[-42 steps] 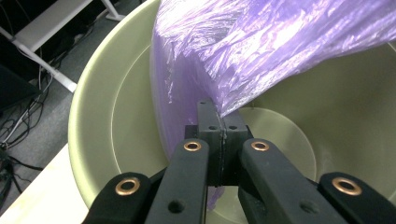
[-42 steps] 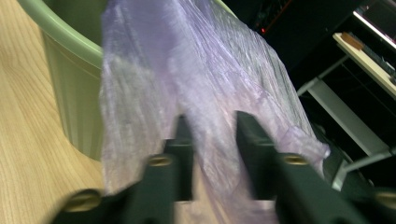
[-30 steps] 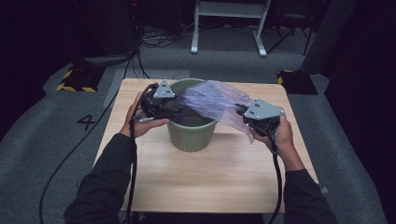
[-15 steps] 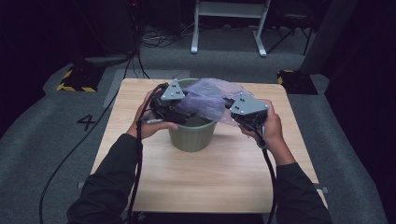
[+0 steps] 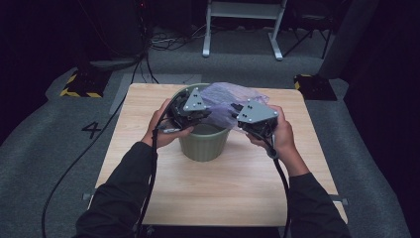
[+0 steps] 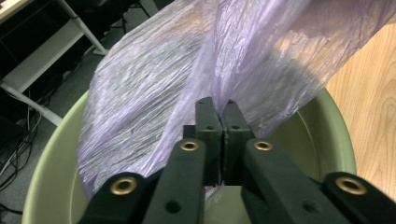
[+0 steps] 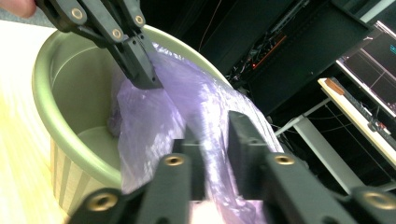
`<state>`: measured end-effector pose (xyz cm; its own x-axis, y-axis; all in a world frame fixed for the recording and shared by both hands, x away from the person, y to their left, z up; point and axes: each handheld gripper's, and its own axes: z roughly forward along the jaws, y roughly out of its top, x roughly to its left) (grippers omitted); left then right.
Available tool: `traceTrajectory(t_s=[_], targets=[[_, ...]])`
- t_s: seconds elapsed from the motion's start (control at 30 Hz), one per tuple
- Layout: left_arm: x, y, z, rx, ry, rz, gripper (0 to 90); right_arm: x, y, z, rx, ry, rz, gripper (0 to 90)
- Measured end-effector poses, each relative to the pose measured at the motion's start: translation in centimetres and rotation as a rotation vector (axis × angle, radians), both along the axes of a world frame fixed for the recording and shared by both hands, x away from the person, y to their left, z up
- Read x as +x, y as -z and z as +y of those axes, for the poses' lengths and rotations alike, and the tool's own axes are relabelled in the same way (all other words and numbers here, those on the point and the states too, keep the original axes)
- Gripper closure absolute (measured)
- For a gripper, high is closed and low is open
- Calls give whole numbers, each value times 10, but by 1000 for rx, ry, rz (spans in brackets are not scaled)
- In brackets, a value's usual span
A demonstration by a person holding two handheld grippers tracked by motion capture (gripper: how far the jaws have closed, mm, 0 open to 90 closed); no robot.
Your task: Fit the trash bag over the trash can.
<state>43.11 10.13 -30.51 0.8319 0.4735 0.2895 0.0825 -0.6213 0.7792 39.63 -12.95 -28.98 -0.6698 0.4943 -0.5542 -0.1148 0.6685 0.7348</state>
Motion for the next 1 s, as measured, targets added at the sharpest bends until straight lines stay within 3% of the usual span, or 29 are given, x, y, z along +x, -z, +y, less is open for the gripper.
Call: traceTrajectory(t_s=[0.2, 0.33, 0.6, 0.83, 1.0], targets=[[3, 3, 12, -19, -37, 15, 895, 1, 2, -9, 75, 44, 38, 410], [2, 6, 18, -20, -46, 21, 895, -4, 4, -22, 153, 37, 57, 331], [2, 8, 36, -61, -62, 32, 894, -19, 15, -53, 271, 44, 72, 308], [0, 9, 46, -85, -73, 32, 892, -30, 33, -53, 282, -18, 132, 305], [-3, 10, 49, -74, -79, 20, 888, -32, 44, -44, 268, -57, 154, 299]])
